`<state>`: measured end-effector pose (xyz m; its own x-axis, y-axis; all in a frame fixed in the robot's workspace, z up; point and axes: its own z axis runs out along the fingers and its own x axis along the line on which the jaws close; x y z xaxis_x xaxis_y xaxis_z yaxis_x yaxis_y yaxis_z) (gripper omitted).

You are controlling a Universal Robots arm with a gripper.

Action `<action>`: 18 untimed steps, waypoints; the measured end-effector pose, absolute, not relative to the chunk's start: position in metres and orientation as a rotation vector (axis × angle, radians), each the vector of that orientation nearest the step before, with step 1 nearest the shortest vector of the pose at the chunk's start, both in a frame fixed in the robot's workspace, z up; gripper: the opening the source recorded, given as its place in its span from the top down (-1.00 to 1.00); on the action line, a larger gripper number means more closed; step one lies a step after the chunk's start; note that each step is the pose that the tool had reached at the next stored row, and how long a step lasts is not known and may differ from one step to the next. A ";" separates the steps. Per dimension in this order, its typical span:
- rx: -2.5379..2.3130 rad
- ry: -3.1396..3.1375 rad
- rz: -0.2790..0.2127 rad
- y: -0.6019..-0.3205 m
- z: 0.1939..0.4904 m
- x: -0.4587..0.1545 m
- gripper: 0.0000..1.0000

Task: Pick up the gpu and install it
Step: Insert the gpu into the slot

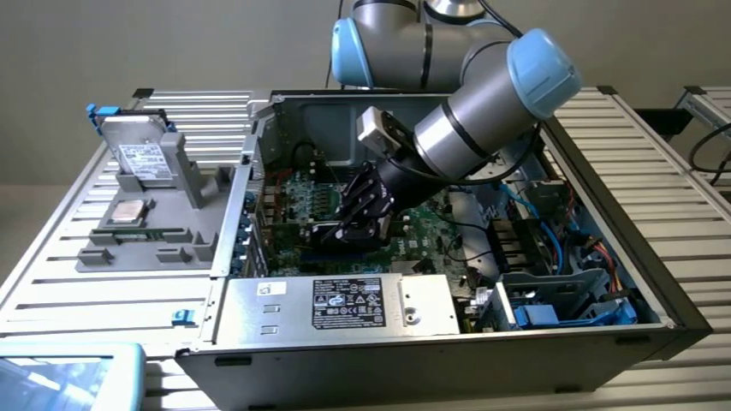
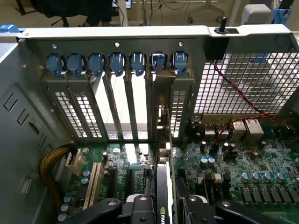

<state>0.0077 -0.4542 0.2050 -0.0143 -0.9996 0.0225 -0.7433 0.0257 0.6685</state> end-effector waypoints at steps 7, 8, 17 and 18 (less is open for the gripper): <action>1.770 -1.810 -0.671 -0.454 0.205 0.008 0.44; 1.771 -1.811 -0.669 -0.454 0.205 0.008 0.44; 1.775 -1.807 -0.668 -0.454 0.205 0.008 0.44; 1.777 -1.805 -0.668 -0.455 0.205 0.008 0.44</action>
<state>0.0077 -0.4548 0.2046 -0.0073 -0.9998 0.0205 -0.7454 0.0191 0.6663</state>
